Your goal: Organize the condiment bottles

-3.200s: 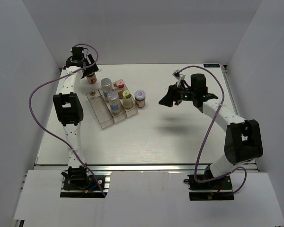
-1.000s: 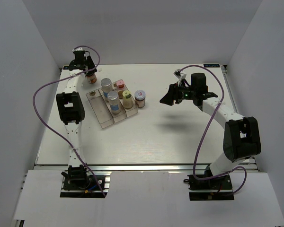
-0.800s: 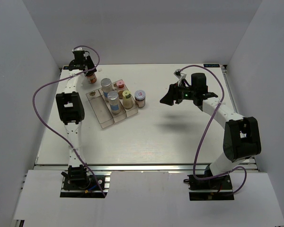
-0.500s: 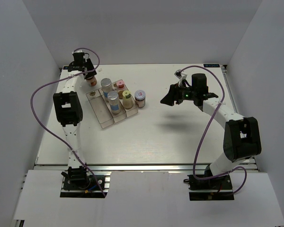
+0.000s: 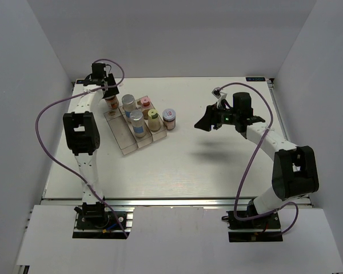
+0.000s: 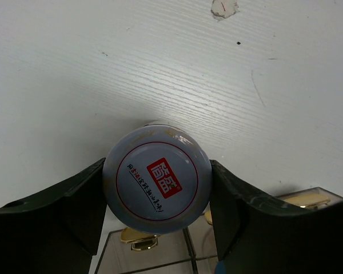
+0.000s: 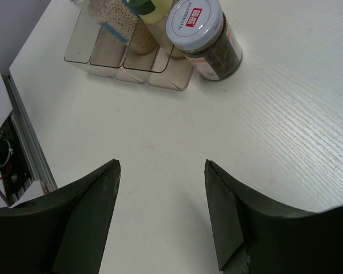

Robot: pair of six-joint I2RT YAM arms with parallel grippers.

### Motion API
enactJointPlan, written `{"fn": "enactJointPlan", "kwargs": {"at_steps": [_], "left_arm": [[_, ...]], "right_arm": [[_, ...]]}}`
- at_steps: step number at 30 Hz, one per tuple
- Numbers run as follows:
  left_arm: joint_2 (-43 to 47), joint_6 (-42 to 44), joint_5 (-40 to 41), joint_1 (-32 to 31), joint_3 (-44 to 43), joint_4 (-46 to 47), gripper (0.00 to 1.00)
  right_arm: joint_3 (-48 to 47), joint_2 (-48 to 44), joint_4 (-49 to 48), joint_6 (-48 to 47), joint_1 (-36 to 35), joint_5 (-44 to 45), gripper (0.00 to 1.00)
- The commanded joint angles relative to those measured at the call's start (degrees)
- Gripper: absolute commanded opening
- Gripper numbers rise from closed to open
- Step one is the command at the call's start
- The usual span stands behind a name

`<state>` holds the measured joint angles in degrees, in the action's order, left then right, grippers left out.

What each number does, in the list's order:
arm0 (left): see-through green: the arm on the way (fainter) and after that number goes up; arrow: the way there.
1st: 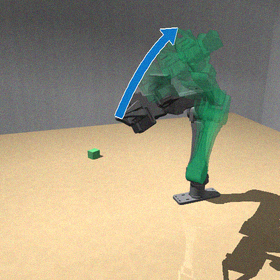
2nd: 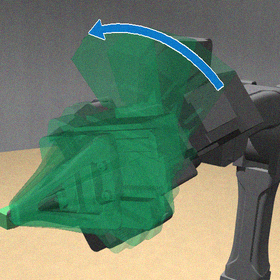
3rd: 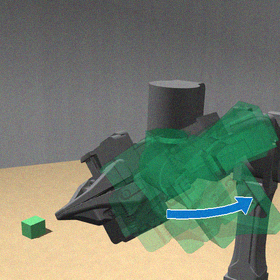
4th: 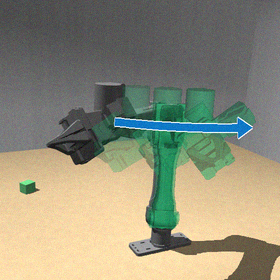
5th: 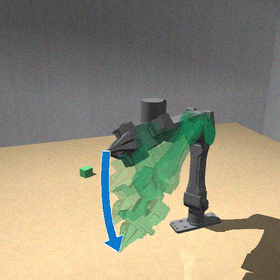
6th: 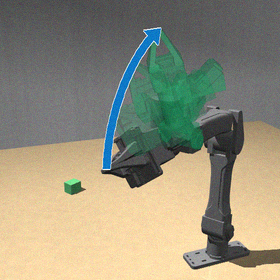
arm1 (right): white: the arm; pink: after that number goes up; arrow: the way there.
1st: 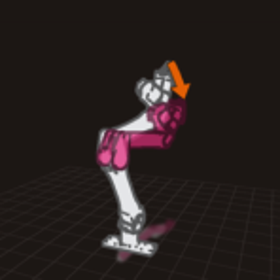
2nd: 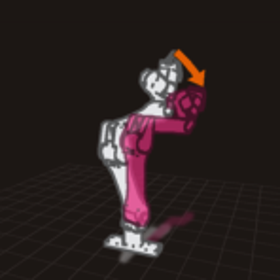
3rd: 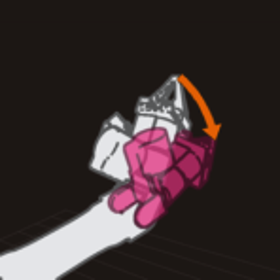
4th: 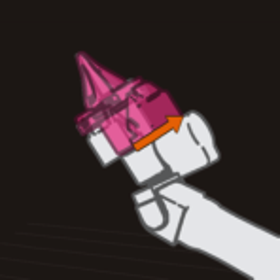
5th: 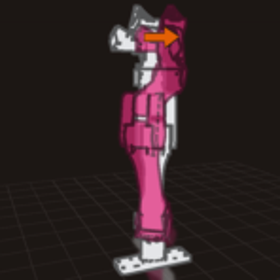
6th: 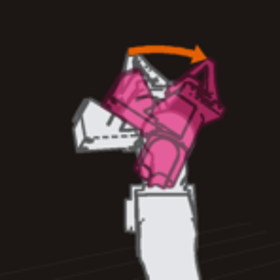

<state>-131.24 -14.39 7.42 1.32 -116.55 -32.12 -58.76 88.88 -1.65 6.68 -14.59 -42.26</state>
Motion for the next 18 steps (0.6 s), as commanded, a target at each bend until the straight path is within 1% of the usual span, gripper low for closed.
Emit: {"fn": "enactJointPlan", "kwargs": {"at_steps": [1, 10, 11, 18], "left_arm": [[9.7, 0.9, 1.9, -0.4, -0.1, 2.3, 0.05], [14.3, 0.9, 2.6, -0.4, 0.3, 2.0, 0.02], [14.6, 0.9, 2.9, -0.4, 0.3, 1.5, 0.0], [18.3, -0.1, 3.9, -1.1, 1.6, -3.1, 0.0]], "right_arm": [[0.8, -3.0, -2.2, 0.3, 0.4, -1.2, 0.66], [2.2, -3.8, -2.6, 0.4, 0.5, -1.5, 0.66], [2.2, -3.8, -2.6, 0.4, 0.5, -1.5, 0.66], [2.1, -3.6, -2.8, 0.4, 0.5, -1.8, 0.66]]}}
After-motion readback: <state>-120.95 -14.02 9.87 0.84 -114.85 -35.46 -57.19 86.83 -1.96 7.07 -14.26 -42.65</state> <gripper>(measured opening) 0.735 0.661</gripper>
